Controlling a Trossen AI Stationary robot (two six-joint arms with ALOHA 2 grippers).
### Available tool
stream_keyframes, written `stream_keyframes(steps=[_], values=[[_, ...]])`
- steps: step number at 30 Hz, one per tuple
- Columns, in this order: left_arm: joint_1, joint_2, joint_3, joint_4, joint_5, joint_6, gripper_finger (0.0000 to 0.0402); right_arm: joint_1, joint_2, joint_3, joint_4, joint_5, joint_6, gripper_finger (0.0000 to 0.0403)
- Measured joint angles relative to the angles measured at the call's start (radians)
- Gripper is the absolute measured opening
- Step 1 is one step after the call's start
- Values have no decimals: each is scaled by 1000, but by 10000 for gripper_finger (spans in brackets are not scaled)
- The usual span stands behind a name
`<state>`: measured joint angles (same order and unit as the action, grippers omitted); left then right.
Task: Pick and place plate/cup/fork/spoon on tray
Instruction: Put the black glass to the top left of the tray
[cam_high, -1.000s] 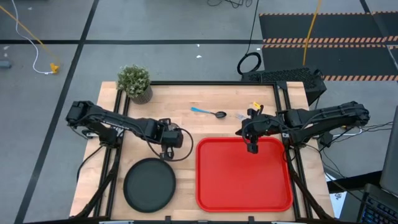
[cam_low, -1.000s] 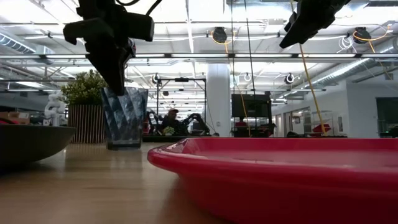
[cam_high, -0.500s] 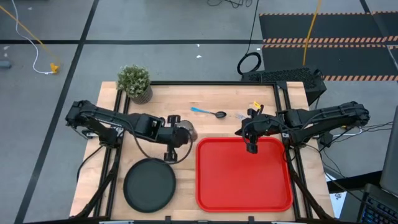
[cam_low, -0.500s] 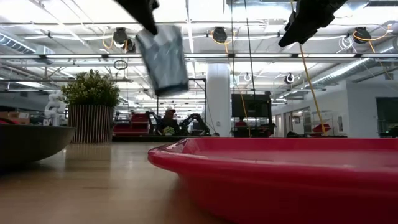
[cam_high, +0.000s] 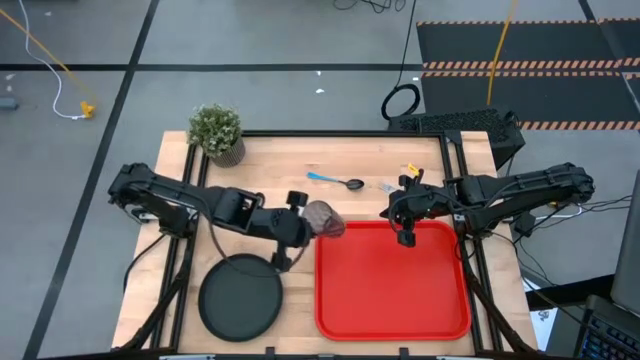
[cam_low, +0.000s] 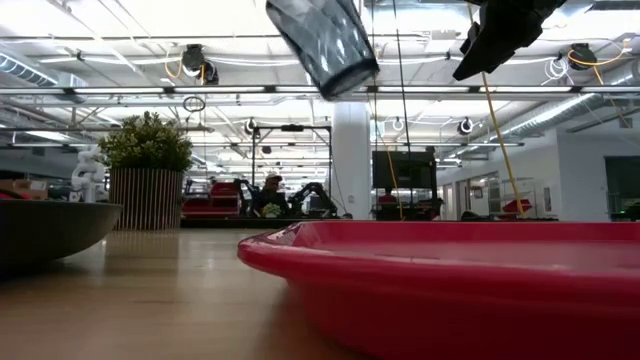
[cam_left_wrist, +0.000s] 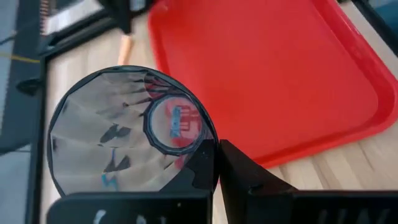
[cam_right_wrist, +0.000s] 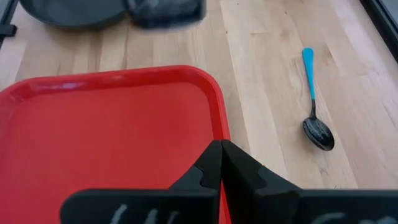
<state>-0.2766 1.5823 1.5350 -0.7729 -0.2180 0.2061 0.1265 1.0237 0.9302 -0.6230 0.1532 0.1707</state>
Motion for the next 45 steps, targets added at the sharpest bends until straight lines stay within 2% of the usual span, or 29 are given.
stream_keyframes(steps=[9,21,29,36,45], values=[[29,146,-2,72,113,92,9,0,-1,0,4,0,0,0],[67,268,-2,76,154,107,8,0,-1,0,5,0,0,0],[65,300,-2,38,140,133,21,0,0,0,5,0,0,0],[65,307,-2,22,91,158,15,0,-1,0,5,0,0,0],[65,307,-2,27,50,162,83,0,-1,0,5,0,-1,0]])
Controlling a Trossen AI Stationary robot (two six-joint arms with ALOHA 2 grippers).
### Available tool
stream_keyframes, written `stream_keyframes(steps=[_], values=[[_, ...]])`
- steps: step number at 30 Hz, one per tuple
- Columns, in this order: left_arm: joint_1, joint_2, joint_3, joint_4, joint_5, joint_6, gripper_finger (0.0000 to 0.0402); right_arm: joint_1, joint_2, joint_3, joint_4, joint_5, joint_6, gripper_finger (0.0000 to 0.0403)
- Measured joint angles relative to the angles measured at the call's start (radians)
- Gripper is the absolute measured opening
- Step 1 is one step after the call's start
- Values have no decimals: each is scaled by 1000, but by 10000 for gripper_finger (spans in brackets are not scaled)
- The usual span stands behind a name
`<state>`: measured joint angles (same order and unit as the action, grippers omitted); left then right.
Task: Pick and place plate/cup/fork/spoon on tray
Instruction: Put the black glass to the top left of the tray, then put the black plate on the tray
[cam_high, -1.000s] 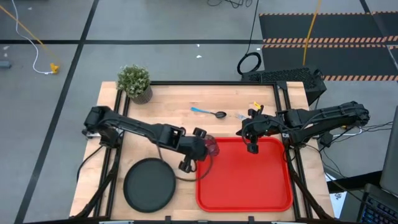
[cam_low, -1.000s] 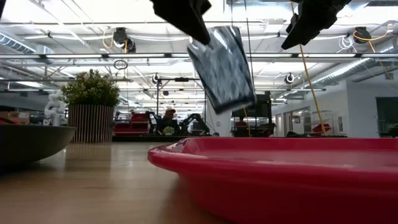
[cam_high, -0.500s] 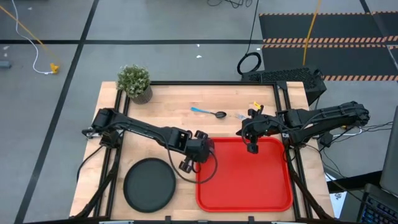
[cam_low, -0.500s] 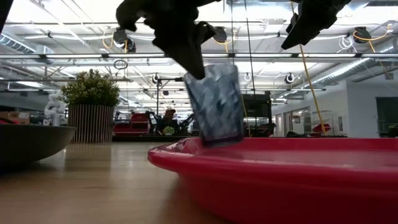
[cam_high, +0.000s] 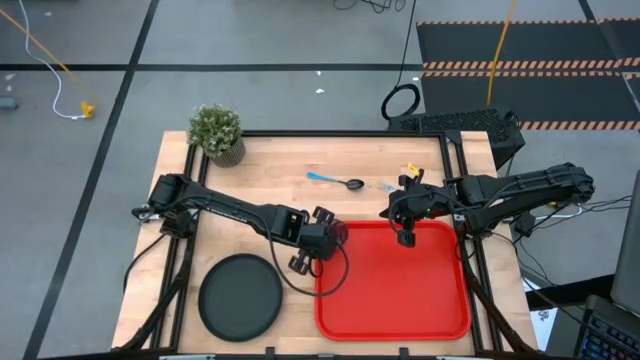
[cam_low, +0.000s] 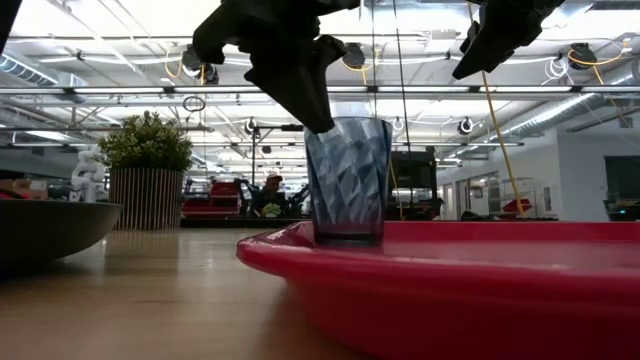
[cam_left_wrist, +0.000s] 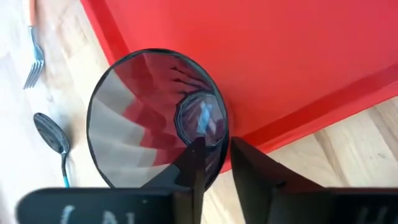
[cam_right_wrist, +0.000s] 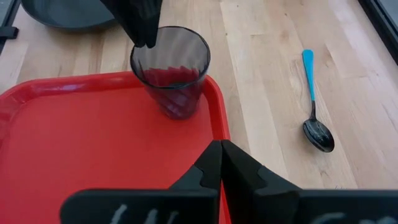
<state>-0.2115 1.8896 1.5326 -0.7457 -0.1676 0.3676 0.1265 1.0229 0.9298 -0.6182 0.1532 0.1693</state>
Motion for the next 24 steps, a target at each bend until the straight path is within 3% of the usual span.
stream_keyframes(steps=[7,19,24], values=[[0,0,0,27,-1,-15,115,0,0,0,0,0,-1,0],[-27,0,0,33,-5,-94,118,0,0,0,0,0,4,0],[-56,-12,0,28,-65,-127,118,0,0,0,7,0,28,0]])
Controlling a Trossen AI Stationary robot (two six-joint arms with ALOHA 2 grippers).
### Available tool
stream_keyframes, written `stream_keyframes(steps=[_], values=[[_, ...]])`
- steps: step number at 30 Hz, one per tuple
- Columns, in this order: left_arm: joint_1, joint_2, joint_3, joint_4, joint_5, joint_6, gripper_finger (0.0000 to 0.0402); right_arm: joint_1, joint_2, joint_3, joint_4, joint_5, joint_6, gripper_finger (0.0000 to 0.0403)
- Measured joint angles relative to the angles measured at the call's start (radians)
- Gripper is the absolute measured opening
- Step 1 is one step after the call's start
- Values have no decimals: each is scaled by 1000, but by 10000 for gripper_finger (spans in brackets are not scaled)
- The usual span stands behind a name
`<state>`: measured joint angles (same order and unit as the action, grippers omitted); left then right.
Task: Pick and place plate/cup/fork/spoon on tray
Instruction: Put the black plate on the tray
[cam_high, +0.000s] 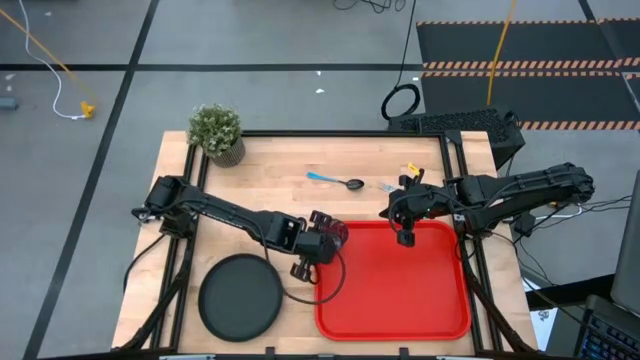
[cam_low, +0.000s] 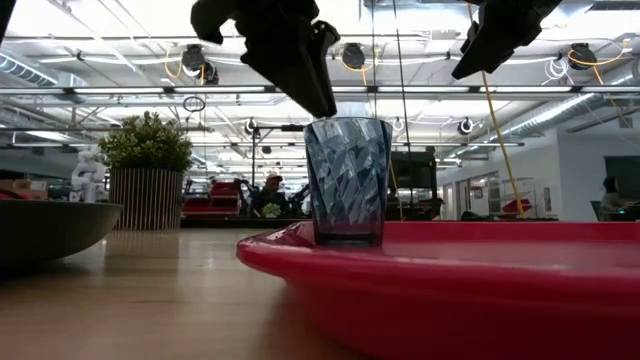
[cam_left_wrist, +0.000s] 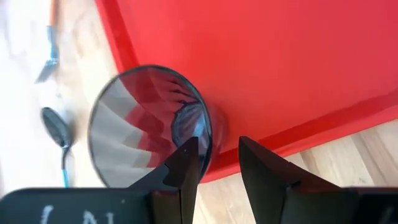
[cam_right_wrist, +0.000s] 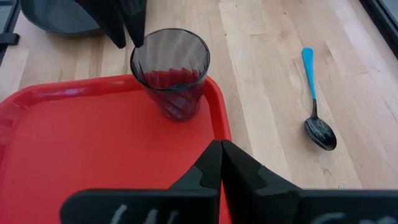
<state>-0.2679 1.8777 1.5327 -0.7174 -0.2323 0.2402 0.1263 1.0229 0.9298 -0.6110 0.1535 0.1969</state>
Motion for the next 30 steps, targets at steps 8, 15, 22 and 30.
stream_keyframes(steps=[8,15,22,30], values=[[-49,-60,0,-14,-97,-82,118,3,0,-22,75,0,25,0],[-100,-116,0,-33,-121,-251,118,55,0,-121,193,0,94,0],[-210,-161,0,-79,-201,-393,118,189,0,-185,269,6,205,0],[-322,-158,0,-75,-226,-612,118,384,1,-239,374,137,395,0]])
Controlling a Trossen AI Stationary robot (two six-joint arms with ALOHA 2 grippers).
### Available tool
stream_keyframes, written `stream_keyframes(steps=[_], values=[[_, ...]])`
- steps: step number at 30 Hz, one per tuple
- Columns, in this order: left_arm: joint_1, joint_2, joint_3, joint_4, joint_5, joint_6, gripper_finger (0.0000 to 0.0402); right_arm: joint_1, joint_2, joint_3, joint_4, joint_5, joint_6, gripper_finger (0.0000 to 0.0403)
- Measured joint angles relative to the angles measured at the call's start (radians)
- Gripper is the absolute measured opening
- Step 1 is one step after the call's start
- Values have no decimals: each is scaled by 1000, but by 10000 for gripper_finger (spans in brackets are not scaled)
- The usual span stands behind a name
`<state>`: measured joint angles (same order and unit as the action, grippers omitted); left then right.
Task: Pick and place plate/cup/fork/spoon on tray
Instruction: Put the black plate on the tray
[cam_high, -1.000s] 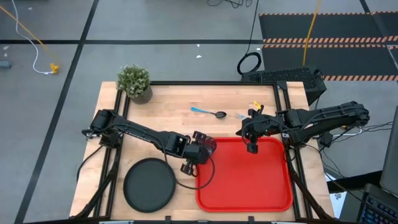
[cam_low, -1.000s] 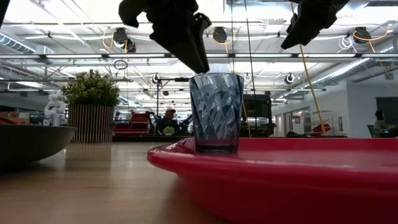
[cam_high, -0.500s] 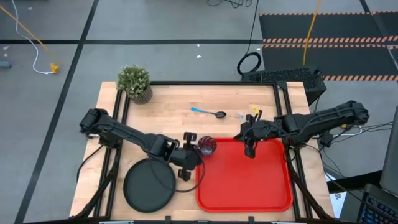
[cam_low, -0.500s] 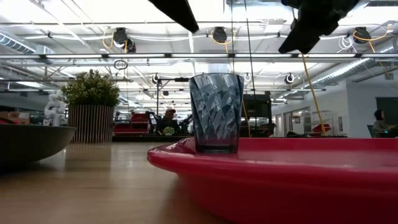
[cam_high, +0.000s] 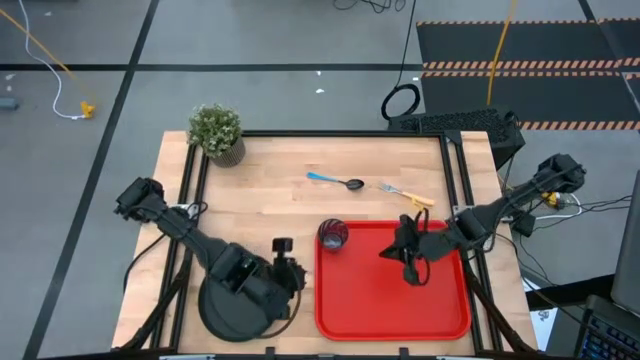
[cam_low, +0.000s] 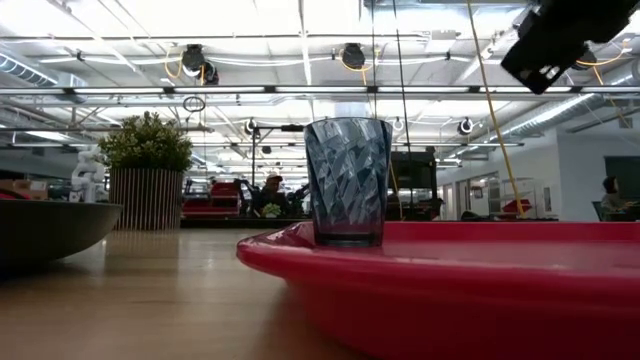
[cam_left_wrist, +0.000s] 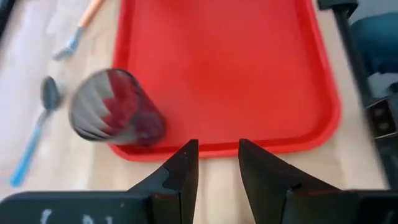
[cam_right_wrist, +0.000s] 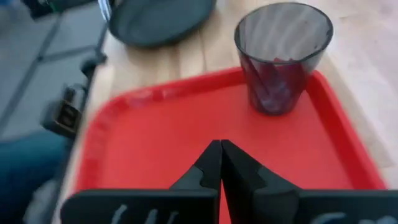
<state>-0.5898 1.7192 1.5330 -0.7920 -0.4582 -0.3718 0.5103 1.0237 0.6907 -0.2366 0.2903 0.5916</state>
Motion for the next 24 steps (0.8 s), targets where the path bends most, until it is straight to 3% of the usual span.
stream_keyframes(steps=[7,13,24], values=[[-112,26,2,-77,-79,-262,118,179,12,0,157,155,20,0],[-174,65,0,-114,-93,-507,118,256,67,1,234,256,-4,0],[-178,128,0,-225,206,-1169,118,280,207,1,343,258,34,0]])
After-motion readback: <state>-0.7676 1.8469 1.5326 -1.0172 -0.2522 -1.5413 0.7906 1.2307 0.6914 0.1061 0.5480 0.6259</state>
